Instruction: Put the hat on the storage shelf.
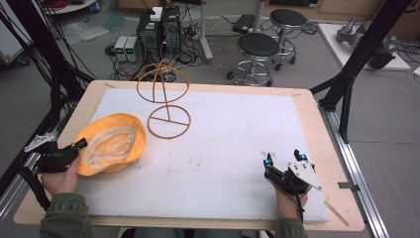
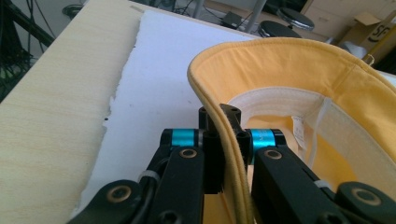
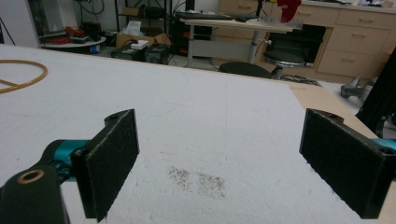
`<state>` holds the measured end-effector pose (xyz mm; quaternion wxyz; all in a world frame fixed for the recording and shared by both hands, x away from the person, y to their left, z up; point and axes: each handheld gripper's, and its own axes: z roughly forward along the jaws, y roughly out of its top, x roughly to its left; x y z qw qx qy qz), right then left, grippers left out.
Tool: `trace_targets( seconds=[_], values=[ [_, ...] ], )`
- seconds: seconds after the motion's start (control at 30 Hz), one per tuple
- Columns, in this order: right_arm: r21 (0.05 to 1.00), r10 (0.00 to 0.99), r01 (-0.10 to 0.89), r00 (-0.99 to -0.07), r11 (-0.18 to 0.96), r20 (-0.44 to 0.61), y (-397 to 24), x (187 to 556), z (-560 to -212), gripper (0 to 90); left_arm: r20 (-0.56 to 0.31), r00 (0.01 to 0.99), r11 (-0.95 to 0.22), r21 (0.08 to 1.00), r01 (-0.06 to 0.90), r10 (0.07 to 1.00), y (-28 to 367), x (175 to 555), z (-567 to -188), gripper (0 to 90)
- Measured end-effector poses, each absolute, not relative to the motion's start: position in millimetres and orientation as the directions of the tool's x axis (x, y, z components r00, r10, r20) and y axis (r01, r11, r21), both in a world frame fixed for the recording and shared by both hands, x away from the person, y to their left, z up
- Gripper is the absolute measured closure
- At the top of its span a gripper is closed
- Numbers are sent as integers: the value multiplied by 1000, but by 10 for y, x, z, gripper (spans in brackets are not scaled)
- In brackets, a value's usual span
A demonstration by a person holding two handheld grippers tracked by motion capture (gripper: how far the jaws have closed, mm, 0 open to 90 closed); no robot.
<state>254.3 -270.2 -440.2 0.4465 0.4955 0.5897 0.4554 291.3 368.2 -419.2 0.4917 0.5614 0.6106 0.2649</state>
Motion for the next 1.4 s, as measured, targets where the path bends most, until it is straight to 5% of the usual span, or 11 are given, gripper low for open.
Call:
trace_targets(
  seconds=[0.73,0.9,1.4],
  values=[
    [979,995,197,-93,55,-37,-2724,2550,-4417,107,-143,255,115,986,124,956,3448,2749,-3895,886],
    [980,994,191,-98,60,-42,-2713,2558,-4418,107,-63,252,52,997,51,966,3380,2711,-3778,886],
    [978,995,201,-93,50,-32,-2673,2560,-4409,108,-24,196,39,997,-74,980,3360,2844,-3396,886]
  ],
)
